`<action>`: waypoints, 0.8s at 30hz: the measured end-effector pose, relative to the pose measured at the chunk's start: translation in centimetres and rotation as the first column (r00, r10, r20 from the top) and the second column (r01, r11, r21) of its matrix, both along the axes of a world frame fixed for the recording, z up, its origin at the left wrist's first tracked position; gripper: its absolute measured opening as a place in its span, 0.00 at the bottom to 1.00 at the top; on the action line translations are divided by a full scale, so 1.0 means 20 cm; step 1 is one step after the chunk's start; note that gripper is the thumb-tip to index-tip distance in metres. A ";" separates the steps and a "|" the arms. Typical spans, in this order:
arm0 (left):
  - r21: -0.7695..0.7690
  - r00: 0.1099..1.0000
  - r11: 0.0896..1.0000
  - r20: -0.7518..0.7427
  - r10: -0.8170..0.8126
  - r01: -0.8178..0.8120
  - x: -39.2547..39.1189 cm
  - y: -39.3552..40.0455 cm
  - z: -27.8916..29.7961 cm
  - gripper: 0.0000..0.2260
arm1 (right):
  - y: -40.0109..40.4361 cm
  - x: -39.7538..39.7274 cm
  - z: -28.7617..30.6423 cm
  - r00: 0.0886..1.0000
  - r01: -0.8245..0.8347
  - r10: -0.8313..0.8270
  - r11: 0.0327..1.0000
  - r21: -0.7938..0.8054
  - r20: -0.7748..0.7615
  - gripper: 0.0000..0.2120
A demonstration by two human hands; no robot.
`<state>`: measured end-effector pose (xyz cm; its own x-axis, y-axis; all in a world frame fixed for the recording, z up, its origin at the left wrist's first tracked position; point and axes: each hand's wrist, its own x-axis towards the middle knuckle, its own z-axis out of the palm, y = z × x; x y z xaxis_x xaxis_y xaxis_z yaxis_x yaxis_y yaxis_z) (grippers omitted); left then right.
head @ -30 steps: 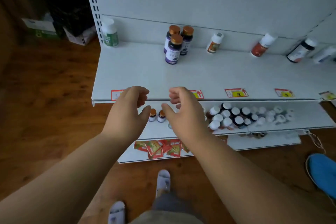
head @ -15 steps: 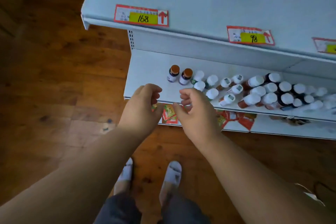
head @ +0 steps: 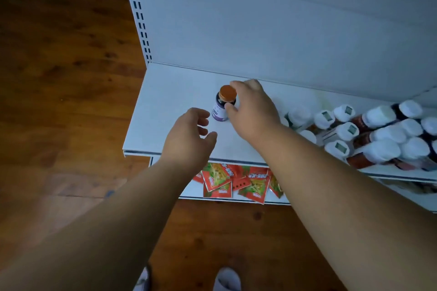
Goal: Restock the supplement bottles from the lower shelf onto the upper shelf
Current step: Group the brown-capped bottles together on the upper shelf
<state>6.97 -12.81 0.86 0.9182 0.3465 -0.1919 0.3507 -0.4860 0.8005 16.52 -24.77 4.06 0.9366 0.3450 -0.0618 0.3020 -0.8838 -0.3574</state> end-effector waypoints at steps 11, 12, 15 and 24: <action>0.113 0.992 0.991 0.117 0.055 -0.068 0.14 0.03 -0.12 0.10 | 0.10 0.08 -0.06 0.997 0.053 -0.048 0.996 -0.078 0.064 0.13; 0.062 0.985 0.991 0.134 0.113 -0.122 0.11 0.04 -0.08 0.09 | 0.09 0.04 -0.04 0.998 0.052 -0.052 0.999 0.013 0.040 0.13; -0.208 0.952 0.931 0.000 0.306 -0.299 -0.06 0.07 0.10 0.09 | 0.03 -0.12 0.11 0.989 0.042 0.003 0.954 0.298 -0.148 0.11; -0.818 0.860 0.283 -0.433 0.270 -0.501 -0.97 0.13 0.94 0.06 | 0.03 -0.83 0.91 0.809 0.079 0.279 0.821 0.566 -0.518 0.09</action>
<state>-12.33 -10.18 19.65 0.6348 0.1695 -0.7539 0.4662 0.6941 0.5485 -0.10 -24.11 22.17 0.7485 0.5755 -0.3295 -0.0339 -0.4631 -0.8857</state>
